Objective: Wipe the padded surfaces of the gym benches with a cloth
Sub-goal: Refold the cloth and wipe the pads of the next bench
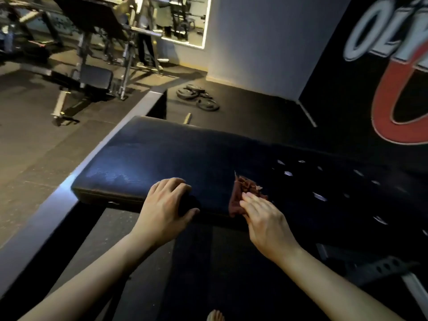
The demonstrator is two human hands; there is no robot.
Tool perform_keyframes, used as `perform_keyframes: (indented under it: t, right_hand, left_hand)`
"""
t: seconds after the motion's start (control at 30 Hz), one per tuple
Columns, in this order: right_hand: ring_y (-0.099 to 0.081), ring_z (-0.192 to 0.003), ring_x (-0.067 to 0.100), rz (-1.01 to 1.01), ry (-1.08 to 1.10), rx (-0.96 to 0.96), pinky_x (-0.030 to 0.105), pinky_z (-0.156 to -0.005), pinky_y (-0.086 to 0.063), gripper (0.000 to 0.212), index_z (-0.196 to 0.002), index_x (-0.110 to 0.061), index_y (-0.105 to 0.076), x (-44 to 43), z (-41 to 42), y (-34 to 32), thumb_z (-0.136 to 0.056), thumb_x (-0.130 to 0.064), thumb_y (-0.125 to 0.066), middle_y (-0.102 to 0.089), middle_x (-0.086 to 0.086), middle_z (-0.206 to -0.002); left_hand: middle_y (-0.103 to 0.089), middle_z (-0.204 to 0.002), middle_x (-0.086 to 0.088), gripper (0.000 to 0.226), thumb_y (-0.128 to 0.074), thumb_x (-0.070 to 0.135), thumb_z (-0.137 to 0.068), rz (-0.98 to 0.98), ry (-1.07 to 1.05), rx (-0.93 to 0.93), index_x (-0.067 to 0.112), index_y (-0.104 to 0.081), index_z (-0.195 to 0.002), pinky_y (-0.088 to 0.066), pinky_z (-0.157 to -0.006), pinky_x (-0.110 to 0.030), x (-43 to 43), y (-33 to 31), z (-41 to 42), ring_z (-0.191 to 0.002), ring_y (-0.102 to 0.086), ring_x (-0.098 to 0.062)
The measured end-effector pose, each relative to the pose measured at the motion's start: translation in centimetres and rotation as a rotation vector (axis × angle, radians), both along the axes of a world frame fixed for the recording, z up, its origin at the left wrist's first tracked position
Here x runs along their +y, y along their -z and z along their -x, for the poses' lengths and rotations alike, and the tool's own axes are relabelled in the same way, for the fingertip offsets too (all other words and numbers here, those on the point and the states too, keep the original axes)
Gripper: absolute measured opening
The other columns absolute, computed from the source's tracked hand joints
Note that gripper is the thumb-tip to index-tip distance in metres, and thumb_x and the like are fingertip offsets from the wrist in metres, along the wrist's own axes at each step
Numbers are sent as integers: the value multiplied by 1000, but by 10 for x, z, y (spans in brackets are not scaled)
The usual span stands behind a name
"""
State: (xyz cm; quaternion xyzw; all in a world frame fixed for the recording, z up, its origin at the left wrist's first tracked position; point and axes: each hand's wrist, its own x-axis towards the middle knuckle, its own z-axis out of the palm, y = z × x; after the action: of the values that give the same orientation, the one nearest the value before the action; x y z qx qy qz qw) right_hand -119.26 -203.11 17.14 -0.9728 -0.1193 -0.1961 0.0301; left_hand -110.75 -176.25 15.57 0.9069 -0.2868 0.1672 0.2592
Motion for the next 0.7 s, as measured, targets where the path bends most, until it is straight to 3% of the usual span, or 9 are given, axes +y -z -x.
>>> perform_keyframes:
  t: [0.1,0.17,0.3,0.4,0.53,0.63,0.7]
  right_hand:
    - [-72,-100,25,-66,201,46,39,-89,-58,18,-109,-10,-72,-23,25,-17,-91,-9,-69,-75,8,-108]
    - [-70,-84,21,-309,345,117,38,-76,-55,12,-101,-16,-70,-33,32,-36,-100,-18,-58,-74,1,-91]
    - [-72,-98,15,-1133,360,223,33,-92,-55,25,-107,-10,-73,-46,41,-78,-106,-16,-49,-77,4,-101]
    - [-70,-109,27,-1512,235,391,37,-98,-52,30,-115,-1,-70,-52,55,-97,-106,-13,-45,-74,17,-114]
    - [-66,-108,33,-1686,222,346,42,-99,-48,35,-113,8,-67,-80,66,-101,-98,-19,-52,-69,24,-116]
    - [-68,-94,33,-1565,277,346,42,-85,-53,33,-100,1,-67,-99,74,-101,-87,-29,-72,-70,17,-98]
    - [-74,-89,30,-1440,341,316,43,-82,-61,24,-99,-2,-70,-104,76,-95,-88,-22,-78,-76,14,-95]
  left_hand:
    - [-61,-120,5,48,-69,55,-83,20,122,22,21,-65,-117,-45,-100,-38,-29,-8,0,-113,-58,-19]
    - [-63,-119,6,52,-60,58,-84,40,207,50,20,-67,-118,-48,-98,-38,-53,-17,2,-113,-59,-18]
    - [-61,-126,11,52,-72,50,-87,147,374,193,24,-63,-132,-45,-103,-29,-104,-38,13,-120,-54,-9]
    - [-59,-129,19,58,-73,50,-84,250,482,477,32,-59,-137,-44,-107,-28,-136,-55,22,-123,-54,-2]
    - [-77,-99,-3,18,-77,28,-91,425,550,954,15,-72,-102,-60,-91,-44,-161,-75,28,-92,-75,-20]
    - [-76,-85,-4,20,-77,28,-91,398,507,916,11,-67,-87,-62,-73,-37,-177,-81,36,-76,-75,-18]
    - [-75,-82,-2,22,-76,32,-91,391,426,838,15,-66,-83,-62,-67,-37,-190,-81,43,-72,-74,-14]
